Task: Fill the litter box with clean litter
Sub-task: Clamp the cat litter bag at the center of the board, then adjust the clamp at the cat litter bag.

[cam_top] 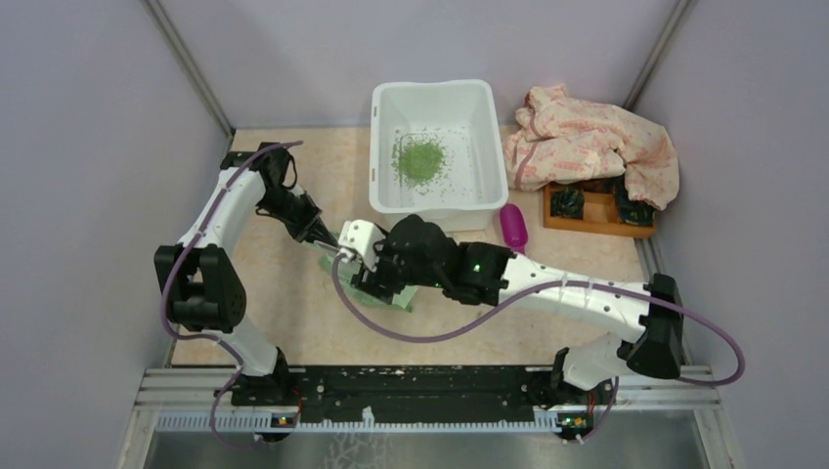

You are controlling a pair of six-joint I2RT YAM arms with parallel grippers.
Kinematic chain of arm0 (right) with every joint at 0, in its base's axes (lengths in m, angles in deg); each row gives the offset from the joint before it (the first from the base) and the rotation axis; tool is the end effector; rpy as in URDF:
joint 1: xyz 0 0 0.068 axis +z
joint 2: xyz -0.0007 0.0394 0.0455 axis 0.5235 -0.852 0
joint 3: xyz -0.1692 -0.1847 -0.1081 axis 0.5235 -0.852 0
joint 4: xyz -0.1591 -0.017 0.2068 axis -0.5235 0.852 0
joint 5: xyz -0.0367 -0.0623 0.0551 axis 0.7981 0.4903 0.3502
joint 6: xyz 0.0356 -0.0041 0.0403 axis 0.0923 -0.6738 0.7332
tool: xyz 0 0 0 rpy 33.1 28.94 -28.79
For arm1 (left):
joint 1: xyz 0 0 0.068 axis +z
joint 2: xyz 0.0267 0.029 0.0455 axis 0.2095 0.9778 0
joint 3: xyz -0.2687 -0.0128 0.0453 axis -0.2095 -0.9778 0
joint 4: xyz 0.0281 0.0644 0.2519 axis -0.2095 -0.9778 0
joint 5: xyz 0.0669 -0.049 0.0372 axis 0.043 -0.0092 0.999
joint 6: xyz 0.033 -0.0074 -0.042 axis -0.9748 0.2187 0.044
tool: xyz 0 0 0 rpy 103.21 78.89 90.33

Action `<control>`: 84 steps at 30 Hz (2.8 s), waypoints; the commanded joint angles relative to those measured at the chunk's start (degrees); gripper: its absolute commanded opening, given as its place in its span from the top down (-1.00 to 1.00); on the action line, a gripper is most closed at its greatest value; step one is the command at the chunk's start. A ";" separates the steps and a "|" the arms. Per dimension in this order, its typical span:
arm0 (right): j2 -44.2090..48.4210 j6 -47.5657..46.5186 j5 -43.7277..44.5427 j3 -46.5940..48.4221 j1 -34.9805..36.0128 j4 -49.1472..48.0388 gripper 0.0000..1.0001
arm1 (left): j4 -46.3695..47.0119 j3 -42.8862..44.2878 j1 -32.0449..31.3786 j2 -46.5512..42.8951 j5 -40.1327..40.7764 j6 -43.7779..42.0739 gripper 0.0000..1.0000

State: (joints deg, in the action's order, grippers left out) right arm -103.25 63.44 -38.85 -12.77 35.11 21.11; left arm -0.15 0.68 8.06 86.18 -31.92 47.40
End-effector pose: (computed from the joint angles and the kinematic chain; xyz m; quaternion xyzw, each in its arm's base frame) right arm 0.1253 0.2914 0.3627 -0.5459 0.6528 0.2398 0.4673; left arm 0.3014 -0.0403 0.2778 0.2645 -0.9229 0.2675 0.0826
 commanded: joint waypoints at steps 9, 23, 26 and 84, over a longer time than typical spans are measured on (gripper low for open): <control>-5.23 -2.10 14.22 -4.00 6.19 -16.72 -0.28 | -0.15 -0.28 0.43 -1.77 -0.20 -0.14 1.00; -10.82 -0.71 14.93 -2.32 3.68 -23.26 -0.08 | 0.54 -0.93 0.43 -1.83 -1.06 0.18 1.00; -11.33 -0.24 14.64 -2.00 2.77 -22.89 0.09 | 0.60 -0.78 0.43 -1.73 -1.34 0.24 1.00; -26.24 4.23 3.49 31.34 -4.87 20.80 1.00 | -0.09 0.92 0.52 -1.32 -0.70 0.03 1.00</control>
State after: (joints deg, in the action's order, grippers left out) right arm -128.34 66.54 -34.61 13.70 31.81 38.51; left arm 1.62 0.11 8.13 86.18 -33.34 47.66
